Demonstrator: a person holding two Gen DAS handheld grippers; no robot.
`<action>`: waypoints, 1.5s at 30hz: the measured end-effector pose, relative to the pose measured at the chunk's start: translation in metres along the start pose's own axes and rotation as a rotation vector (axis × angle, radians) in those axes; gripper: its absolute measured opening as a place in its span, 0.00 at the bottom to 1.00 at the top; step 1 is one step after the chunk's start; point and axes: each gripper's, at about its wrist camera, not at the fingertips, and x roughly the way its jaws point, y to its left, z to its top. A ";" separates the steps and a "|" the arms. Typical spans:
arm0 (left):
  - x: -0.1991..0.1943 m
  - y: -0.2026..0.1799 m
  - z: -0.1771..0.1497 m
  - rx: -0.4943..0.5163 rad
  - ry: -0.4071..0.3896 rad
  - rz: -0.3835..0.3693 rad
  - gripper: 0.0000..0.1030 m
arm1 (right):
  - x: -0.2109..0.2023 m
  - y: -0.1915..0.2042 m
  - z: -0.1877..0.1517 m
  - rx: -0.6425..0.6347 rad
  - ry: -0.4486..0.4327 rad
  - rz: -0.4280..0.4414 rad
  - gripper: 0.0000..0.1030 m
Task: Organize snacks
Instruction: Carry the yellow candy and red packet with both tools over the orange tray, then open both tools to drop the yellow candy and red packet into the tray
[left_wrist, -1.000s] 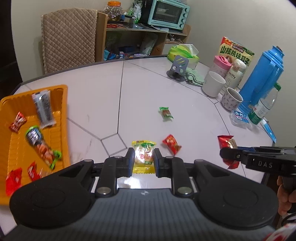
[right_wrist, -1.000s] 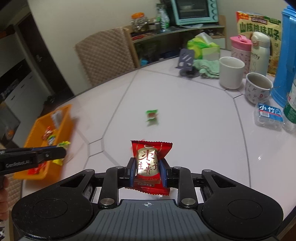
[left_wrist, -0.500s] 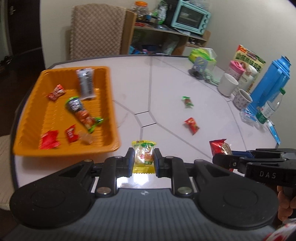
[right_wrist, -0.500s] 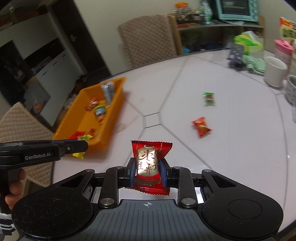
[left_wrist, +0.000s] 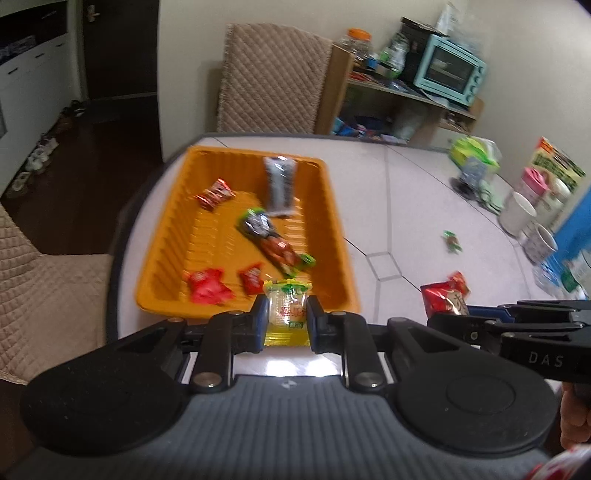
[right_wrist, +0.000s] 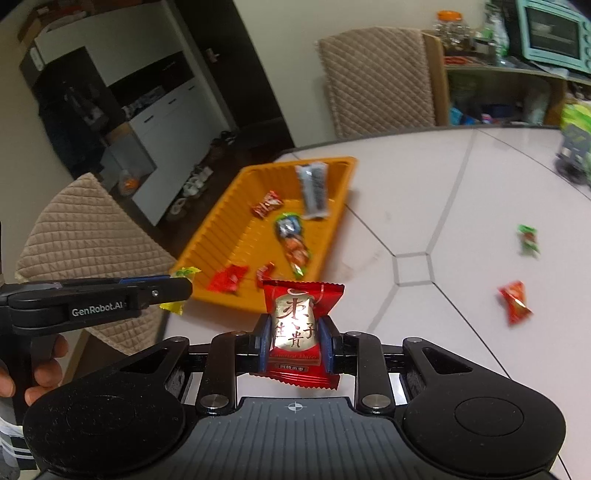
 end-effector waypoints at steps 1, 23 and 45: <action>0.001 0.004 0.003 0.000 -0.007 0.008 0.19 | 0.005 0.004 0.004 -0.007 -0.001 0.007 0.27; 0.069 0.055 0.064 -0.004 -0.008 0.063 0.19 | 0.114 0.021 0.079 -0.012 0.000 0.022 0.27; 0.131 0.069 0.086 -0.001 0.033 0.066 0.19 | 0.156 0.005 0.099 0.011 0.034 0.000 0.27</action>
